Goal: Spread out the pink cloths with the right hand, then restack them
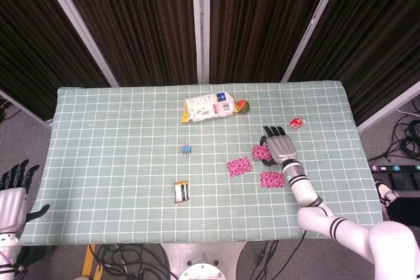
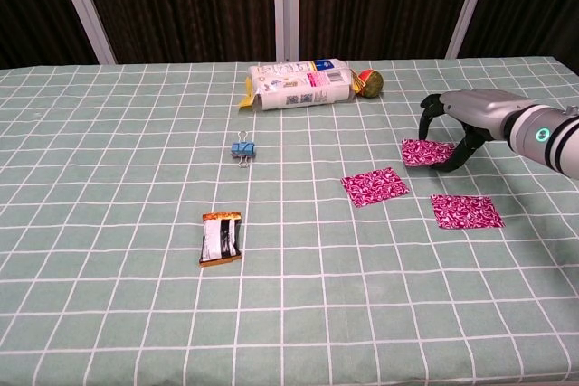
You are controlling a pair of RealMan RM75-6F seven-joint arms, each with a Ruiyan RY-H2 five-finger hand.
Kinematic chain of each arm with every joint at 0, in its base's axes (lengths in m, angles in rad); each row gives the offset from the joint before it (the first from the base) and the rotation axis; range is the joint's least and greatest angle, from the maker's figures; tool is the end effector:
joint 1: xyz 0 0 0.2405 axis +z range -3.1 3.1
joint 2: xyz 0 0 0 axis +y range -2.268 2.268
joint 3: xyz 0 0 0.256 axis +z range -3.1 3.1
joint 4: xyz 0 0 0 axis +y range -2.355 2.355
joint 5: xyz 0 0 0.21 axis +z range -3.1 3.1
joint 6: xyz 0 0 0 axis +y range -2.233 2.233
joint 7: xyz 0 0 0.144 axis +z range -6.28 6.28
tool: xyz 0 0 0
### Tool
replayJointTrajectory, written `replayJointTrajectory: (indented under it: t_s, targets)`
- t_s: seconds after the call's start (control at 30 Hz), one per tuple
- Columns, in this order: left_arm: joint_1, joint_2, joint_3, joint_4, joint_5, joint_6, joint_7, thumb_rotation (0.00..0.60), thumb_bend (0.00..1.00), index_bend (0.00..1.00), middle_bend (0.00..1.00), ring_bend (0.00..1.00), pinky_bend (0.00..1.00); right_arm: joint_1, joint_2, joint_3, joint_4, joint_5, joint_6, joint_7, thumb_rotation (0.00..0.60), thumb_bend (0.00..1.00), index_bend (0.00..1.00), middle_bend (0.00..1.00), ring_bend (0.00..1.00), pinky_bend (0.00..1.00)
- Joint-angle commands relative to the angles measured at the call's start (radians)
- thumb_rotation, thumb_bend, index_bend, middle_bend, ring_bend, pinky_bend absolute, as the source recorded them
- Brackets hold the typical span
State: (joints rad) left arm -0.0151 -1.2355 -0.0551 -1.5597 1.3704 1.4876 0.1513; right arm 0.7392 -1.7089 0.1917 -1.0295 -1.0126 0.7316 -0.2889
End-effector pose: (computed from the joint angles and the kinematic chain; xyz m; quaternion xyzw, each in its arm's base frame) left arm -0.3390 0.1578 0.1333 -0.5568 -0.4122 -0.3161 0.6482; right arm -0.2305 -0.3819 -0.0466 0.7278 -0.4307 0.2538 0.4694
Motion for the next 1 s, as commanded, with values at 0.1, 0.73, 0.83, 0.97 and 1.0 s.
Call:
replayJointTrajectory:
  t_s: [0.1, 0.73, 0.83, 0.97, 1.0]
  targets:
    - [-0.002, -0.003, 0.001, 0.002, 0.001, -0.003, 0.0, 0.6, 0.02, 0.19, 0.14, 0.07, 0.12, -0.071, 0.147, -0.053, -0.217, -0.068, 0.057, 0.036, 0.538, 0.17, 0.37, 0.05, 0.0, 0.0]
    - [0.001, -0.003, 0.003, -0.001, 0.013, 0.008, -0.007, 0.6, 0.02, 0.19, 0.14, 0.07, 0.12, -0.146, 0.178, -0.155, -0.286, -0.14, 0.104, 0.031, 0.539, 0.17, 0.34, 0.04, 0.0, 0.0]
    - [0.002, -0.004, 0.004, 0.002, 0.012, 0.006, -0.01, 0.6, 0.02, 0.19, 0.14, 0.07, 0.12, -0.151, 0.173, -0.155, -0.282, -0.138, 0.108, 0.029, 0.538, 0.17, 0.34, 0.04, 0.0, 0.0]
    - [0.002, -0.004, 0.004, 0.006, 0.012, 0.007, -0.015, 0.6, 0.02, 0.19, 0.14, 0.07, 0.12, -0.157, 0.169, -0.156, -0.28, -0.132, 0.11, 0.026, 0.53, 0.17, 0.33, 0.04, 0.0, 0.0]
    - [0.002, -0.004, 0.004, 0.007, 0.012, 0.006, -0.017, 0.6, 0.02, 0.19, 0.14, 0.07, 0.12, -0.158, 0.169, -0.156, -0.279, -0.13, 0.112, 0.025, 0.524, 0.17, 0.33, 0.04, 0.0, 0.0]
